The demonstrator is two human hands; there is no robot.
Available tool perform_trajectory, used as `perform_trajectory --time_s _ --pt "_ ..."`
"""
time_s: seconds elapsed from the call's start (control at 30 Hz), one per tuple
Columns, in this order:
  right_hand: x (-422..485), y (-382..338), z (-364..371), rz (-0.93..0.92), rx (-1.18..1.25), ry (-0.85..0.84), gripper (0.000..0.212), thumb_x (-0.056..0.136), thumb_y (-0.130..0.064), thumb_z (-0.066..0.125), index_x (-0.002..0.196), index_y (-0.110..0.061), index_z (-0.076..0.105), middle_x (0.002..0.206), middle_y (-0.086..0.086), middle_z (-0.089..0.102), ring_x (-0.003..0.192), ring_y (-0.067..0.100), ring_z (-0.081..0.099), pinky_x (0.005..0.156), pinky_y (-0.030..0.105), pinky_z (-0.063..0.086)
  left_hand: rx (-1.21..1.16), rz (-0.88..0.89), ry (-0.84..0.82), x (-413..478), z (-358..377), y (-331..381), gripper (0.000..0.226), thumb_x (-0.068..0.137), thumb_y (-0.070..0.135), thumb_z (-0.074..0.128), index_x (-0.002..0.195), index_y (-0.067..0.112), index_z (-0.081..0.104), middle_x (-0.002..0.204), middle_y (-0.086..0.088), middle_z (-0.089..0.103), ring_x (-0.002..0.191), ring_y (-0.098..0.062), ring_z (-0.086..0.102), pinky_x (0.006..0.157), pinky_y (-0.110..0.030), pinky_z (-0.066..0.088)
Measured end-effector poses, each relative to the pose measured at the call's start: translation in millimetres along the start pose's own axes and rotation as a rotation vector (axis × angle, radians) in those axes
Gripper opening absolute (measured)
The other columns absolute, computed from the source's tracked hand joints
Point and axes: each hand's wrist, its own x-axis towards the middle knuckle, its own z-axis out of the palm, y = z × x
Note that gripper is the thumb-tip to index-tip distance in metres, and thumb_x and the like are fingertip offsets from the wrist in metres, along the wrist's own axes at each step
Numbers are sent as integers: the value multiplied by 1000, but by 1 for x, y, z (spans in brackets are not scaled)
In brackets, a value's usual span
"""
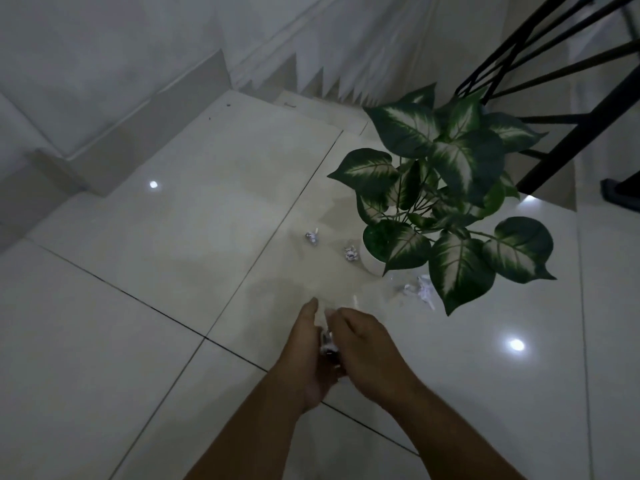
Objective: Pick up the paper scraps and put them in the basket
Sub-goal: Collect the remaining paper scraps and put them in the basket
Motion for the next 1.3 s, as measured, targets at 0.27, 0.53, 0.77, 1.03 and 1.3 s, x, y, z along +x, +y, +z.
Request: perform_trajectory --time_s 0.27,0.53,0.77,1.03,1.3 --pt "2 11 7 -120 -284 217 35 101 -36 36 68 -25 38 63 -3 48 57 9 47 56 27 38 71 -1 96 -7 0 -11 33 98 24 48 117 1 61 96 -19 73 86 -30 68 59 -33 58" --pt "10 31 -20 395 348 249 36 95 -39 50 78 -9 60 51 4 46 39 16 36 43 21 29 -12 114 294 -6 -25 -8 33 100 31 44 77 8 45 45 -4 43 32 -12 35 30 -15 27" --pt "0 29 -3 454 452 260 38 94 -39 53 68 -12 54 40 1 40 36 18 35 47 29 28 365 254 376 -18 -72 1 45 98 42 43 65 11 45 41 0 43 34 -13 40 39 -17 34" --pt "-5 -27 101 341 539 53 40 95 -39 54 65 -14 47 39 0 33 39 16 28 48 30 22 522 446 505 -108 -170 34 49 98 41 43 61 9 41 37 -2 38 29 -15 35 39 -19 30" --pt "-39 -110 231 156 484 -175 40 93 -40 55 62 -16 47 40 -2 33 36 14 28 47 27 21 705 531 805 -252 -317 46 49 97 47 42 67 7 45 48 -9 48 36 -22 44 41 -24 38"
